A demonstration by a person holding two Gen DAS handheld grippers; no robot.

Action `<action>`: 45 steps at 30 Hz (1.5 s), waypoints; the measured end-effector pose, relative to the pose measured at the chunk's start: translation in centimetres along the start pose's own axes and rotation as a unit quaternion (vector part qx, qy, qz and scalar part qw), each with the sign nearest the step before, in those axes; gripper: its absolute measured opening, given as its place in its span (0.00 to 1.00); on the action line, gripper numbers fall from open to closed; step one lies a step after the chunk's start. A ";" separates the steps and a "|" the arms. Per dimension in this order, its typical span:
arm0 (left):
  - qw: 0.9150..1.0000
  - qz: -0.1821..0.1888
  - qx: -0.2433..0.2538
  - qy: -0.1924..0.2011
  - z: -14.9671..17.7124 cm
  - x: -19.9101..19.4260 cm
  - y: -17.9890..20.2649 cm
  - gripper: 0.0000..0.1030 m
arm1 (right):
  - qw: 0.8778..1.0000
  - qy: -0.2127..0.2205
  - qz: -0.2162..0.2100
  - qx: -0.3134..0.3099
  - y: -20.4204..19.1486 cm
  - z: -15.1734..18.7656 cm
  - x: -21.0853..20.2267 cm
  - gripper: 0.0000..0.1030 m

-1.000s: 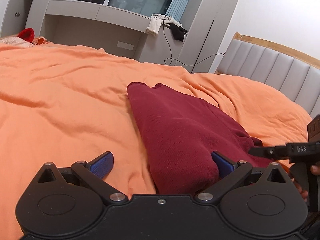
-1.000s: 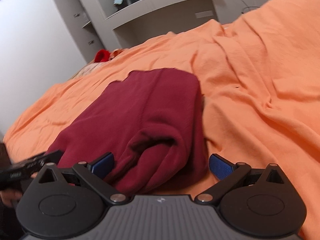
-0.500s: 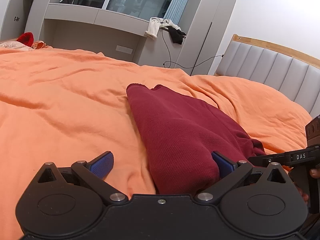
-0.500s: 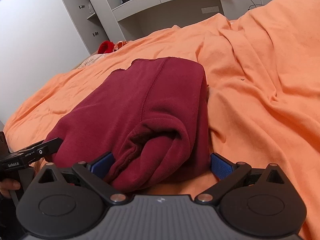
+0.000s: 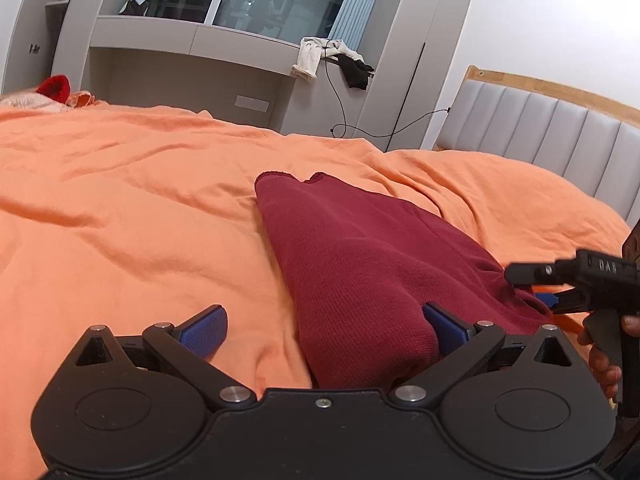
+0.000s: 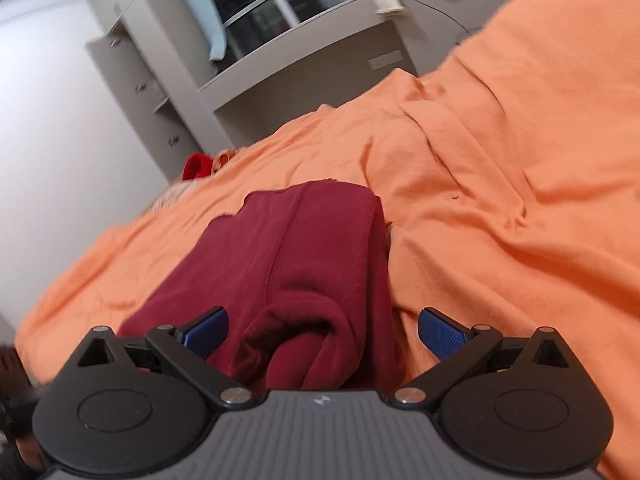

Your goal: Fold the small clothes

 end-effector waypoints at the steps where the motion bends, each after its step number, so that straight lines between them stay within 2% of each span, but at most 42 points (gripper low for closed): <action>1: 1.000 -0.003 0.005 0.000 -0.1 0.0 0.1 1.00 | 1.000 0.003 -0.004 0.009 0.1 0.1 0.0 1.00; 5: 1.000 -0.007 0.010 0.001 -0.2 -0.2 0.3 1.00 | 0.999 0.007 -0.013 0.047 0.2 0.4 1.2 1.00; 9: 1.000 -0.006 0.008 -0.001 -0.2 -0.2 0.4 1.00 | 0.996 0.015 0.006 0.082 1.1 1.1 2.5 1.00; 18: 1.000 -0.007 0.006 -0.001 -0.3 -0.3 0.4 1.00 | 0.998 0.024 0.030 0.049 0.5 1.9 3.4 1.00; 45: 1.000 -0.006 0.004 -0.001 -0.2 -0.3 0.3 1.00 | 0.998 0.024 0.035 0.041 0.4 2.1 3.5 1.00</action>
Point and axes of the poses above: each gripper's, at about its wrist camera, not at the fingertips, and x roughly the way its jaws point, y to its right, z to its underside, the point moved 6 cm from there along x, roughly the way its jaws point, and after that the axes turned 4 degrees about -z, right-handed, at the moved point
